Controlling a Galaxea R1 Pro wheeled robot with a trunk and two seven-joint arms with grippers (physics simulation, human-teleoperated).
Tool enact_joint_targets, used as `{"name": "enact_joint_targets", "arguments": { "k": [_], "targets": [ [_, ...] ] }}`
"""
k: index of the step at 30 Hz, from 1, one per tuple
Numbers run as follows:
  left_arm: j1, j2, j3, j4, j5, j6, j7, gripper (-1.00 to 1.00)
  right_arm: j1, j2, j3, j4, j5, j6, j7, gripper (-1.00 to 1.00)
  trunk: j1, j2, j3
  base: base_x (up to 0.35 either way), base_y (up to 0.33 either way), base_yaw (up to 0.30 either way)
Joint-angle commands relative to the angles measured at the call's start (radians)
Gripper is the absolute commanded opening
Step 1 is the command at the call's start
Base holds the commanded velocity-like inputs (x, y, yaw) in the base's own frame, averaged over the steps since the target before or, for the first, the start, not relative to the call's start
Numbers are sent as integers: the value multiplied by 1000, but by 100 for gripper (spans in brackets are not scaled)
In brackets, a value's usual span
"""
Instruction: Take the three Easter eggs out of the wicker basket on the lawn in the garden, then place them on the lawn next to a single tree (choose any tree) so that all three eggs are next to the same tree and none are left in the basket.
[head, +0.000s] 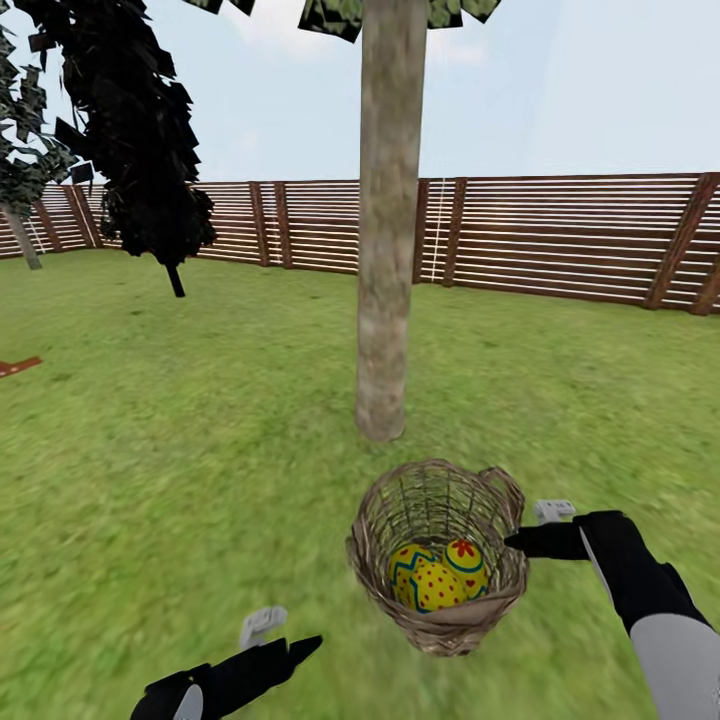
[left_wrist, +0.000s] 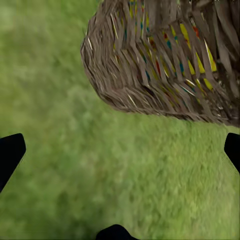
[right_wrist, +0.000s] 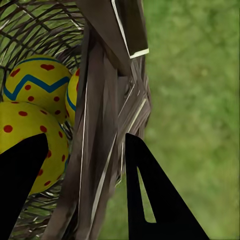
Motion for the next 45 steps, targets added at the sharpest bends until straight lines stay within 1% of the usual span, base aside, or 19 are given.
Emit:
{"name": "enact_joint_targets", "arguments": {
  "k": [1,8,10,14,18,22,25,30,32,34,37,41,45],
  "targets": [
    [0,0,1,0,8,7,1,100,-1,1,-3,2,2,3,8,-100,0,0,-1,343,-43,0],
    [0,-3,-3,9,11,6,5,100,-1,0,-3,7,2,-37,4,-100,0,0,-1,322,-143,0],
    [0,-3,-3,9,11,6,7,100,-1,0,-4,12,3,-68,3,-100,0,0,-1,330,-110,0],
    [0,-5,-4,9,11,6,6,100,-1,0,-4,34,0,-158,2,-100,0,0,-1,336,-82,0],
    [0,-22,-2,11,14,7,11,100,-1,0,-6,47,-1,-171,5,-100,0,0,-1,338,-68,0],
    [0,-27,-3,42,15,6,11,100,-1,0,-5,55,3,-172,2,-100,0,0,-1,340,-23,0],
    [0,-27,-2,46,14,6,13,100,-1,0,-5,61,4,-172,1,-100,0,0,-1,341,-85,0],
    [0,-27,2,57,15,5,12,100,-1,0,-4,103,6,-177,1,-100,0,0,-1,341,-86,0],
    [0,-27,-1,87,13,2,12,100,-1,0,-3,130,6,-204,-2,-100,0,0,-1,341,-75,0],
    [0,-26,2,96,11,2,10,100,-1,0,-2,154,6,-228,-28,-100,0,0,-1,341,-74,0],
    [0,-27,4,99,12,1,11,100,-1,0,-1,169,6,-237,-61,-100,0,0,-1,341,-54,0],
    [0,-25,7,100,12,2,11,100,-1,0,4,201,5,-242,-66,-100,0,0,-1,341,-7,0],
    [0,-25,7,100,12,3,11,100,-1,1,7,219,4,-276,-65,-100,0,0,-1,341,0,0]
  ]
}}
